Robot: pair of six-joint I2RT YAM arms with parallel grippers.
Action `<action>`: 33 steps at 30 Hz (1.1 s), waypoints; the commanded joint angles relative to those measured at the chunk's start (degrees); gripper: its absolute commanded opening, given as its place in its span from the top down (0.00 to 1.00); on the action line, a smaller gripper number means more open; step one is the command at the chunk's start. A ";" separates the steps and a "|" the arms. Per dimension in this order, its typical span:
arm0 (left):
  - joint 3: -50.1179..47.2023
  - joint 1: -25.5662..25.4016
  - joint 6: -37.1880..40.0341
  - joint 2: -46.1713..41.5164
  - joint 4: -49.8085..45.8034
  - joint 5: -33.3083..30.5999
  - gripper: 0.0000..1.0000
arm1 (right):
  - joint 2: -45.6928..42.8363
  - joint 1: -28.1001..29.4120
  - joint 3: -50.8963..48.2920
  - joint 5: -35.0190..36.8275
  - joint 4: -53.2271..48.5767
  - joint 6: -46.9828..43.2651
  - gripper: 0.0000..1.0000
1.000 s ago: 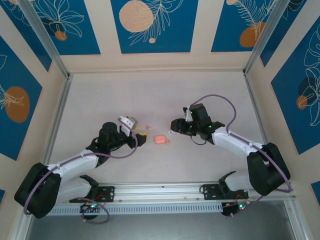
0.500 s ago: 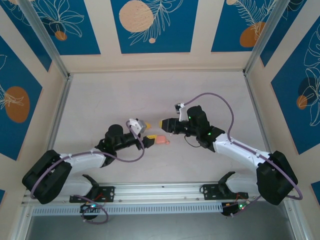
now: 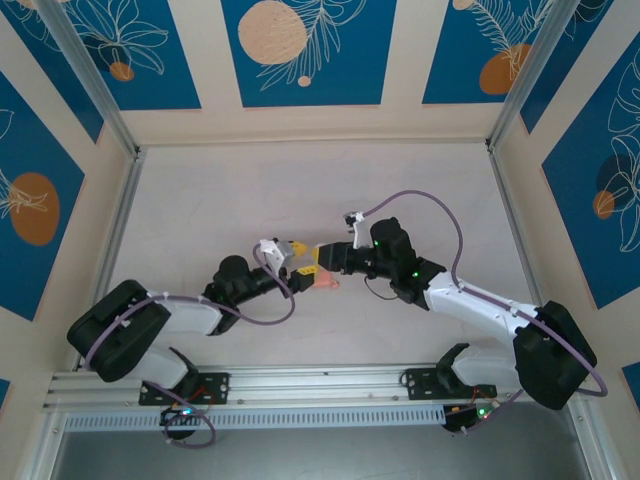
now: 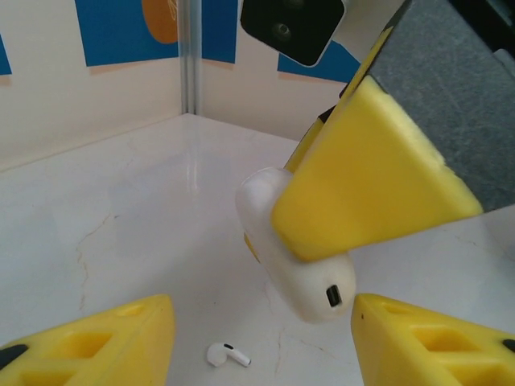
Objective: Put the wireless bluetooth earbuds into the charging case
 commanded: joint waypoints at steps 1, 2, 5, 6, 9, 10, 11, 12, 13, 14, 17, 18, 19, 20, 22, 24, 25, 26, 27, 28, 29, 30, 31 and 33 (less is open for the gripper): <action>0.22 -0.82 -2.40 1.49 7.20 -0.04 0.43 | -1.64 0.55 -0.68 0.08 2.24 0.18 0.56; 0.12 -0.82 -2.74 1.82 8.15 0.08 0.43 | -1.66 0.55 -0.77 0.11 2.21 0.18 0.56; -0.06 -0.86 -3.85 2.70 10.71 0.11 0.45 | -1.70 0.63 -0.93 0.14 2.24 0.27 0.56; -0.02 -0.84 -4.00 2.76 11.17 0.18 0.46 | -1.75 0.62 -0.98 0.03 2.40 0.27 0.56; 0.07 -0.84 -3.82 2.91 10.96 0.35 0.47 | -1.75 0.81 -1.02 -0.04 2.65 0.31 0.55; 0.20 -0.85 -3.88 2.93 10.72 0.47 0.48 | -1.75 0.90 -1.07 -0.16 2.80 0.21 0.55; 0.20 -0.83 -3.89 2.85 10.51 0.49 0.50 | -1.77 0.97 -1.07 -0.14 2.85 0.27 0.55; 0.20 -0.88 -3.97 2.80 10.37 0.55 0.52 | -1.76 1.03 -1.15 -0.15 2.94 0.27 0.55; 0.11 -0.86 -4.05 2.76 10.41 0.52 0.56 | -1.75 1.08 -1.20 -0.05 3.00 0.26 0.55; 0.03 -0.88 -4.06 2.67 10.49 0.41 0.58 | -1.75 1.14 -1.22 -0.20 3.11 0.27 0.55; 0.02 -0.88 -4.30 2.27 10.50 0.32 0.66 | -1.84 1.25 -1.42 -0.30 3.50 0.18 0.55; 0.02 -0.84 -4.28 2.16 10.50 0.40 0.69 | -1.84 1.25 -1.31 -0.39 3.38 0.03 0.55; 0.02 -0.82 -4.34 1.99 10.49 0.70 0.72 | -1.84 1.34 -1.30 -0.40 3.25 -0.08 0.55; 0.02 -0.84 -4.40 1.89 10.41 0.90 0.73 | -1.92 1.39 -1.28 -0.39 3.13 -0.25 0.55; 0.02 -0.84 -4.33 1.60 10.07 1.48 0.76 | -2.02 1.40 -1.40 -0.09 2.94 -0.59 0.55; 0.12 -0.83 -4.28 1.46 9.56 1.99 0.79 | -2.41 1.50 -1.65 0.49 2.94 -0.94 0.54; 0.19 -0.81 -4.41 1.35 9.13 2.10 0.79 | -2.75 1.49 -1.84 1.02 2.86 -1.17 0.53; 0.20 -0.82 -4.46 1.27 8.82 2.31 0.80 | -3.09 1.50 -1.95 1.53 2.64 -1.43 0.50; 0.28 -0.82 -4.49 1.10 8.27 2.48 0.82 | -3.58 1.46 -2.11 2.15 2.38 -1.91 0.46; 0.29 -0.82 -4.55 0.91 7.67 2.64 0.82 | -4.21 1.52 -2.31 2.76 2.12 -2.54 0.41; 0.29 -0.71 -4.50 0.68 7.23 2.87 0.82 | -4.87 1.45 -2.51 3.35 1.90 -3.19 0.36; 0.29 -0.69 -4.46 0.36 6.47 3.22 0.82 | -5.76 1.43 -2.90 3.75 1.88 -4.41 0.32; 0.36 -0.56 -4.34 0.01 5.56 3.66 0.82 | -6.87 1.43 -3.31 4.41 1.81 -5.71 0.30; 0.37 -0.40 -4.06 -0.94 3.68 4.55 0.82 | -9.15 0.98 -4.41 5.32 2.11 -7.93 0.27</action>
